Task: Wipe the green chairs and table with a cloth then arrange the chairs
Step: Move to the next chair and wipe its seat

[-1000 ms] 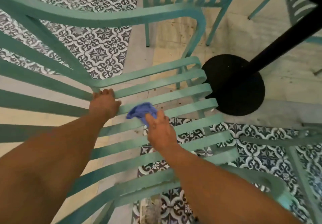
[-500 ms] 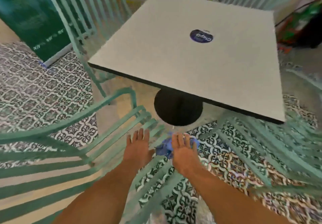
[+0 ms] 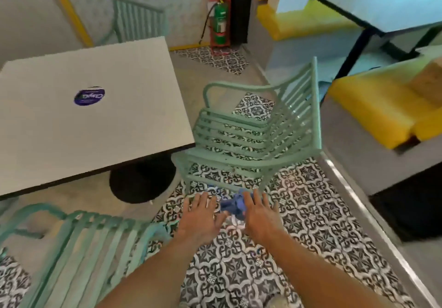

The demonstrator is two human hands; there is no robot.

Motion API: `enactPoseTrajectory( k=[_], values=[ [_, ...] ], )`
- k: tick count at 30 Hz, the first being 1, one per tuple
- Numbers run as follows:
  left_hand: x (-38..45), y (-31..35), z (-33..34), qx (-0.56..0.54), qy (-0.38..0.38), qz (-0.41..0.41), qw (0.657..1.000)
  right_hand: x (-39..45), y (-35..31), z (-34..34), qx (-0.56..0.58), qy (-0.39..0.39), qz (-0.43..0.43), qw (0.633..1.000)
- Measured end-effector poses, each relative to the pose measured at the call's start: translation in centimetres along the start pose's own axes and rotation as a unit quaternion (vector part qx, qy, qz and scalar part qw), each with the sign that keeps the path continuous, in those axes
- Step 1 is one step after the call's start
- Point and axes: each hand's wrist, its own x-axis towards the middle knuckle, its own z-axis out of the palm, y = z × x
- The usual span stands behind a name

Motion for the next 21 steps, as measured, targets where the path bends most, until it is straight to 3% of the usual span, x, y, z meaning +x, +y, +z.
enactPoseTrajectory(
  k=[5,11,21],
  values=[
    [1.8,15.3,-0.2,0.050,-0.055,0.084,0.994,-5.0,15.4,-1.1,0.038,-0.011,0.115,0.993],
    [3.9,30.6,-1.7,0.091,-0.042,0.158,0.982,-8.7,28.7,-4.9,0.049,0.020,0.200,0.978],
    [10.5,43.5,-5.7,0.137,0.015,0.221,0.965,-8.2,40.6,-10.8,0.071,0.083,0.221,0.969]
  ],
)
